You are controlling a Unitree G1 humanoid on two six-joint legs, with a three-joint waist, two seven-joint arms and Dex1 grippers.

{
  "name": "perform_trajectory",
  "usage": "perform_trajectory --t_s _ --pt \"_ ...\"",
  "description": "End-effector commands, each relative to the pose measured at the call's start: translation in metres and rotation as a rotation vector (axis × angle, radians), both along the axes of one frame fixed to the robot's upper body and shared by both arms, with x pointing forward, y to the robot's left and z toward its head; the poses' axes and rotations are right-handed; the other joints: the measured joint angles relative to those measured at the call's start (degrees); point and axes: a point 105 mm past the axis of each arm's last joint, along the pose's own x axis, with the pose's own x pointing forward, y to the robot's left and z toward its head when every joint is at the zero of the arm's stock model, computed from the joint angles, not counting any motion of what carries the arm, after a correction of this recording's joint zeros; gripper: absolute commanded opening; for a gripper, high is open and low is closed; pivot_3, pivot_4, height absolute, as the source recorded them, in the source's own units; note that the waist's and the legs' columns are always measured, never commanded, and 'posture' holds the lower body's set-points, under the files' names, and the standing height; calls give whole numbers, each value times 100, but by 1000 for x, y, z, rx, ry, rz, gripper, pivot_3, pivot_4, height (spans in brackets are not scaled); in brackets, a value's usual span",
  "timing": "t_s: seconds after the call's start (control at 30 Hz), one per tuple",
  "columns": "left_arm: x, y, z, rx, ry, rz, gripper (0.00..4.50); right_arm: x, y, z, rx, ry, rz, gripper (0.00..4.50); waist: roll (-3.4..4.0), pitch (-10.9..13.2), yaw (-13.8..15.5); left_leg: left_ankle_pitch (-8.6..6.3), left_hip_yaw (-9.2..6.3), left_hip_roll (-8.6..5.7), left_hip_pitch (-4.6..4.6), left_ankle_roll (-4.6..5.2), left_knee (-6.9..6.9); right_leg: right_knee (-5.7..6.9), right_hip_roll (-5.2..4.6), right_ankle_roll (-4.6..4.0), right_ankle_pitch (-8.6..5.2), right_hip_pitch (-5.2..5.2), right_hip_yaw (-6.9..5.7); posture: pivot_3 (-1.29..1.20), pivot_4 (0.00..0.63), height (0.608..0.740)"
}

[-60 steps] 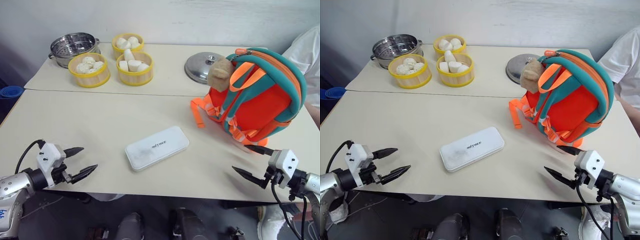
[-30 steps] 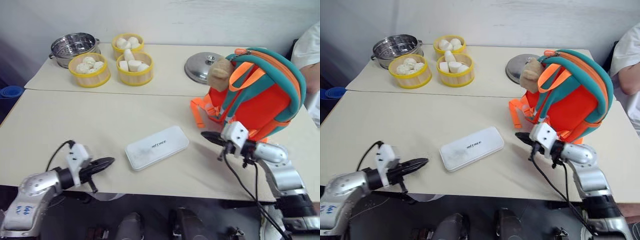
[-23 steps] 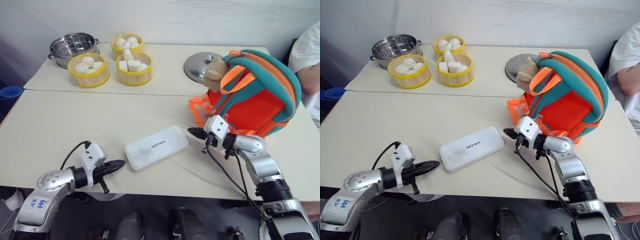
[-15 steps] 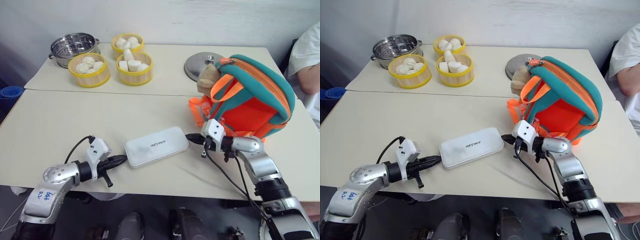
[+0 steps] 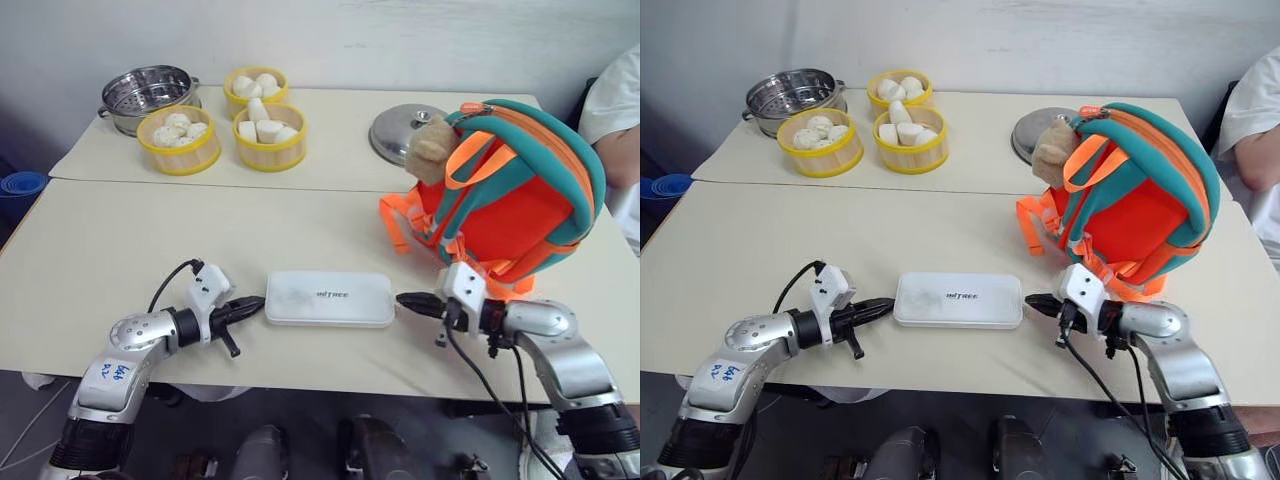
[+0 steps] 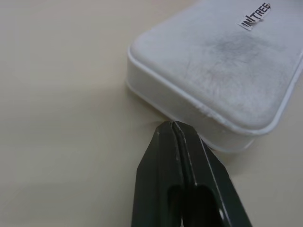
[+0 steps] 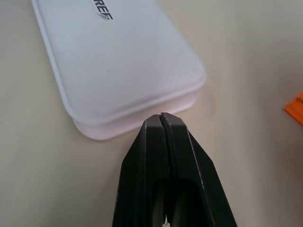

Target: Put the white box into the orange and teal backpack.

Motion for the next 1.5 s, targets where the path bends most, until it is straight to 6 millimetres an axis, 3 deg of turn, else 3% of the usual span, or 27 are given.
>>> perform_trajectory --t_s 0.03,0.17,0.27,0.37,0.57,0.83,1.17,1.3,1.5 --pt "-2 37 18 -115 171 76 1167 -4 -8 6 -27 -24 -3 0 -8 5 -18 1 -1 1 1 -2 0 0 1 0 0 0 0 0 150 740" --pt "-12 55 11 -273 664 125 2386 7 -5 1 -42 -44 -4 0 -9 5 -14 13 -4 -2 4 -10 3 7 3 -1 0 -1 0 0 150 740" --pt "4 49 15 -384 790 157 3280 18 2 -5 -67 -61 24 0 -9 5 1 16 -4 -6 4 -13 4 7 1 0 0 -1 2 0 150 740" --pt "20 29 16 -431 883 151 4106 29 11 -8 -76 -73 48 0 -9 5 60 25 -6 -9 -2 -34 12 9 1 3 -2 -1 0 0 150 740" --pt "42 -6 17 -464 965 106 4106 36 28 -9 -72 -79 96 0 -9 5 138 18 -5 -8 -18 -35 67 23 -1 7 -2 1 0 0 150 740" --pt "34 -39 16 -487 1084 -1 4106 36 37 -10 -68 -87 103 0 -9 5 122 15 -3 -7 -13 -37 76 25 -1 12 -1 6 3 0 150 740" --pt "26 -43 4 -489 1101 4 4106 29 33 -17 -64 -73 55 0 -10 4 125 14 -4 -7 -11 -38 76 25 -3 12 -1 8 4 0 150 740" --pt "23 -19 1 -444 1075 85 4106 30 14 -17 -134 -90 8 0 -10 4 104 13 -5 -7 -10 -40 75 25 -2 12 -1 8 4 0 150 740" --pt "18 -1 3 -424 1061 128 4106 28 -16 -13 -191 -80 -63 0 -11 3 -12 14 -5 -5 -1 -42 74 29 -2 12 -1 14 4 0 150 740"
